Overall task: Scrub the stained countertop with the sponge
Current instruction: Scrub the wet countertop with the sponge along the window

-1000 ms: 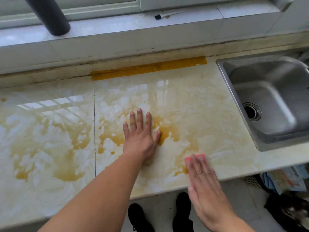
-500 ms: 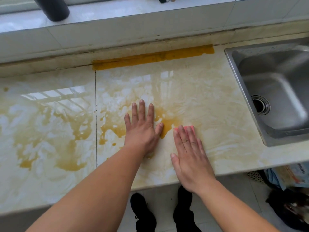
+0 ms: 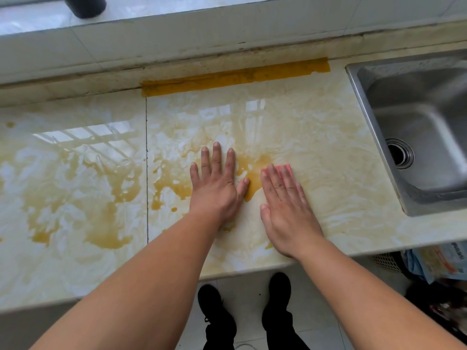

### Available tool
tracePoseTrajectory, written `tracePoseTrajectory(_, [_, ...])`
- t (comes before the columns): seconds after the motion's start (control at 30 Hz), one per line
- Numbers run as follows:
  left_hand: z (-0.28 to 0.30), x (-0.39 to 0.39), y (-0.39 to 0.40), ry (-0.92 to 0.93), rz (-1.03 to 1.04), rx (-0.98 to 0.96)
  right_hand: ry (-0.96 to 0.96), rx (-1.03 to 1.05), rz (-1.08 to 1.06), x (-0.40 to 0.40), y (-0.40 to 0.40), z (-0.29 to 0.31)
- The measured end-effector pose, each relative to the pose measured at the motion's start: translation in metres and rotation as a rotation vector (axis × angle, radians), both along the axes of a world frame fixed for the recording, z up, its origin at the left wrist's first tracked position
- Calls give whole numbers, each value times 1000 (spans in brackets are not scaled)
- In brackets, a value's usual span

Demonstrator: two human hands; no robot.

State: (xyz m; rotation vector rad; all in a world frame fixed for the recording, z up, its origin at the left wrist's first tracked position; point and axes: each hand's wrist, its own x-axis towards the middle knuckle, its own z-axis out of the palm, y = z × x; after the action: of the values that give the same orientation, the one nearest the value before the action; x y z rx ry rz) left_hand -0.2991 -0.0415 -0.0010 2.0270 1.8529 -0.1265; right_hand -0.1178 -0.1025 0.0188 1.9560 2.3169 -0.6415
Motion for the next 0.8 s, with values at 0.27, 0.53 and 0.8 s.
tracePoseTrajectory(0.27, [1, 0, 1, -8, 1, -6, -23, -38, 10, 48, -57, 10])
tracePoseTrajectory(0.53, [3, -3, 1, -7, -20, -41, 7, -6, -28, 58, -2, 5])
tracePoseTrajectory(0.8, [5, -37, -3, 12, -105, -33, 16, -21, -204, 77, -91, 5])
